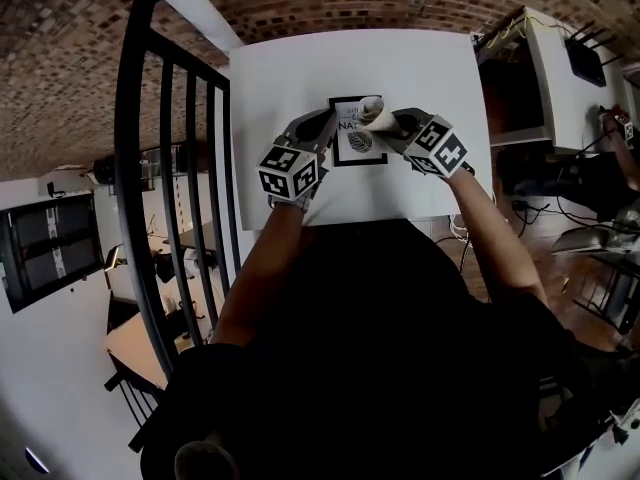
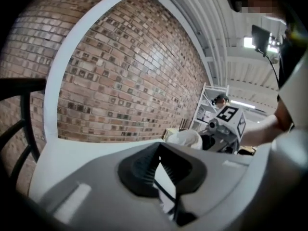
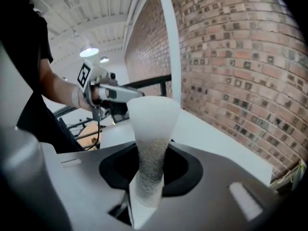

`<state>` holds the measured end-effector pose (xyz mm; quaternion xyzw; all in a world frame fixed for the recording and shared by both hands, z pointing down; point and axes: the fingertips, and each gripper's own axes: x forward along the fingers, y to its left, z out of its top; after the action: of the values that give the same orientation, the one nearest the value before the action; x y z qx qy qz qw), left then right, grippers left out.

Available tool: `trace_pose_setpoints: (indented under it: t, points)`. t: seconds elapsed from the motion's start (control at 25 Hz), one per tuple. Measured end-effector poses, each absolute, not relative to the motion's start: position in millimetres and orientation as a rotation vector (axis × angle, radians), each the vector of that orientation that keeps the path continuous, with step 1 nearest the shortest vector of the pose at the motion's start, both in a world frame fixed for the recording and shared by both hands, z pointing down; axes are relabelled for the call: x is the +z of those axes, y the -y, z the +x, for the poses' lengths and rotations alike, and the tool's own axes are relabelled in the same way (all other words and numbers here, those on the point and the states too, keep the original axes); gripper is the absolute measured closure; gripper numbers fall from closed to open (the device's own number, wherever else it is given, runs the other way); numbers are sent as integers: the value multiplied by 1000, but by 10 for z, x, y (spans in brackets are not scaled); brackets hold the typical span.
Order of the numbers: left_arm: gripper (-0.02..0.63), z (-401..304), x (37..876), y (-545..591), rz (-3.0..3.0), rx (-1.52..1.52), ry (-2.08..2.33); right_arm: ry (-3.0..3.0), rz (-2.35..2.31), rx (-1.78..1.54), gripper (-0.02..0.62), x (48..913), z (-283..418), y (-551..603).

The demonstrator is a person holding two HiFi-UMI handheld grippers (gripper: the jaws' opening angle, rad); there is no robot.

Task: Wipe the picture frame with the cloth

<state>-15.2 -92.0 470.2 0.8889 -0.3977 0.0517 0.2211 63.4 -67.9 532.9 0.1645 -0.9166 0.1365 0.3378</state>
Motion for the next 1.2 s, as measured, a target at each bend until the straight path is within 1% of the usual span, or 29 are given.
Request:
trace_pose_setpoints:
  t: [0.24,0.44,0.68,1.2]
  points:
    - [606,-106,4206,882,2571,33,1096,2744,669,317,486,4244,599,889]
    - [606,-75,3902,764,2657,-30,1077,2883,712,207,486,3807,545,799]
    - [606,68,3708,672,2795,-22,1020,2986,719,169,486,3622,521,736]
    - [606,152,3704,619,2855,-18,922,2983,688,96,486,3636,544,757]
